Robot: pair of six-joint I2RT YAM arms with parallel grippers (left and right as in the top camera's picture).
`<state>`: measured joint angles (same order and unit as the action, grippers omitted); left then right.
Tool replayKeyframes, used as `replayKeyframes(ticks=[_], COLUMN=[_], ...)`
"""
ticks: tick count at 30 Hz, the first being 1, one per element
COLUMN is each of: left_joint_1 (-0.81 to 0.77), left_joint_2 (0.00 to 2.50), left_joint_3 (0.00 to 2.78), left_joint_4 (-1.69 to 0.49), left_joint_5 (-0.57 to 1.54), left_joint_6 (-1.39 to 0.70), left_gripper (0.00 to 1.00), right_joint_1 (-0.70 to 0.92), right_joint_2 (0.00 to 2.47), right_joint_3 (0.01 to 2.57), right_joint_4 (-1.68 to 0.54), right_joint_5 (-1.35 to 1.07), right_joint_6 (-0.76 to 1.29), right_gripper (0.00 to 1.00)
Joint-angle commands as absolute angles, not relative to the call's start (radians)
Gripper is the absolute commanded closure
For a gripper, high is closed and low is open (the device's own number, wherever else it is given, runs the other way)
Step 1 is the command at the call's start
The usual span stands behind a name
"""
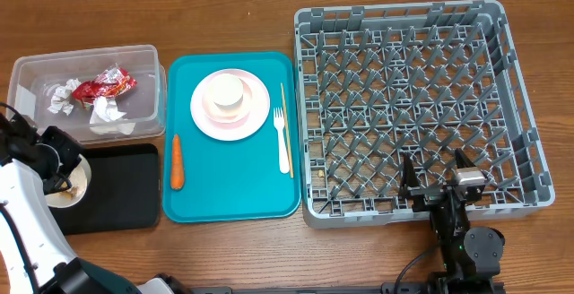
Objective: Sort waste into correct bins and load items into the dishwasher
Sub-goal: 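Tip the bowl with the left gripper to dump shells onto the black tray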
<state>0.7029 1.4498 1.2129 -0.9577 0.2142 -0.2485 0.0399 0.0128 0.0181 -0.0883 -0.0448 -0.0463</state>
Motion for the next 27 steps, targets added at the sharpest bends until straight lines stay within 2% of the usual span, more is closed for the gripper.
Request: replayKeyframes(ticks=[1,11,21,27], left_joint_1=[0.709,0.773,0.867,0.877], left_joint_2=[1.448,1.447,1.447,1.448], left_joint_3=[1.230,1.171,1.107,1.060], left_joint_4=[-0.961,-0.988,-0.944,-0.938], left_joint_5=[0.334,0.389,0.721,0.853], left_joint_6=[-0.130,-0.064,0.165,0.219], left_gripper=[0.96,0.96,0.96,0.96], right_joint_1=[0.038,0.038,0.038,0.038], right_joint_2=[0.005,0.005,0.005,0.005], right_joint_3=[0.008,0.008,0.008,0.008], right_joint_4=[-0.081,-0.081,-0.081,-0.081], right_joint_5=[-0.047,-0.047,-0.047,-0.047], right_joint_6=[-0.049,-0.049,-0.049,-0.049], right_gripper=[0.00,0.00,0.00,0.00])
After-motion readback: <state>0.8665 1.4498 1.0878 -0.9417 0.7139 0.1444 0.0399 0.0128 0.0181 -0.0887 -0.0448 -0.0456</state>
